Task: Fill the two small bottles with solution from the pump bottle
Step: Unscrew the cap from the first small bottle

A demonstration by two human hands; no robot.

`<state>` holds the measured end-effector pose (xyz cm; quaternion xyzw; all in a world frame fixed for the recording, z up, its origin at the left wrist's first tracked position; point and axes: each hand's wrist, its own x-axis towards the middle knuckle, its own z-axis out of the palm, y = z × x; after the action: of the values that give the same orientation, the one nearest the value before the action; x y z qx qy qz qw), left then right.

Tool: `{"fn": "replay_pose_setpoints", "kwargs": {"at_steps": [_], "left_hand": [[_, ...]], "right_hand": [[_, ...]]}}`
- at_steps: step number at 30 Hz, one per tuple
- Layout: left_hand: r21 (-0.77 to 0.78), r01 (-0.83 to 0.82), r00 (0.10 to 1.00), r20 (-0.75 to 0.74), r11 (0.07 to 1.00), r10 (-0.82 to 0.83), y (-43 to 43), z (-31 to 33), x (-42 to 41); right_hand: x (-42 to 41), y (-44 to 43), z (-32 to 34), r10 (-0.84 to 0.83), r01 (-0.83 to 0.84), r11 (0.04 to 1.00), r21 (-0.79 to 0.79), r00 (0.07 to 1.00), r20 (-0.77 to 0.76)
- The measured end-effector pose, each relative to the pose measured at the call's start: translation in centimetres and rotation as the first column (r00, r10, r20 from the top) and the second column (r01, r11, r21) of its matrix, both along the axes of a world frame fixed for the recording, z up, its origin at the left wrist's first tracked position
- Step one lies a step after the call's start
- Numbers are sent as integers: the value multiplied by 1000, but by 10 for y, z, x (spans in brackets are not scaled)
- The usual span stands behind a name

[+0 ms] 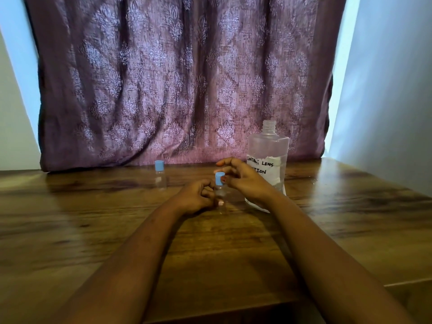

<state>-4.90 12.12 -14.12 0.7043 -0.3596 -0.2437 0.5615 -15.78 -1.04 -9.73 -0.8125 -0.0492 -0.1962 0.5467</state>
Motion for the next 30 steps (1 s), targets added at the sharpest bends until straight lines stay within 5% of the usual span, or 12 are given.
{"fn": "replay_pose_setpoints", "kwargs": {"at_steps": [4, 11, 18, 25, 30], "left_hand": [[-8, 3, 1000, 3, 1000, -3, 0, 0, 1], [-28, -2, 1000, -19, 1000, 1, -2, -1, 4], [-56, 5, 1000, -29, 998, -7, -1, -1, 2], [-29, -3, 1000, 20, 1000, 3, -1, 0, 2], [-12, 17, 999, 33, 1000, -17, 0, 0, 3]], "right_hand": [[1, 1, 2, 39, -39, 996, 75, 999, 3], [10, 5, -5, -183, 198, 975, -96, 973, 142], [4, 2, 1, 15, -16, 1000, 25, 1000, 28], [9, 7, -5, -194, 220, 963, -153, 967, 167], [4, 5, 2, -31, 33, 999, -17, 997, 66]]}}
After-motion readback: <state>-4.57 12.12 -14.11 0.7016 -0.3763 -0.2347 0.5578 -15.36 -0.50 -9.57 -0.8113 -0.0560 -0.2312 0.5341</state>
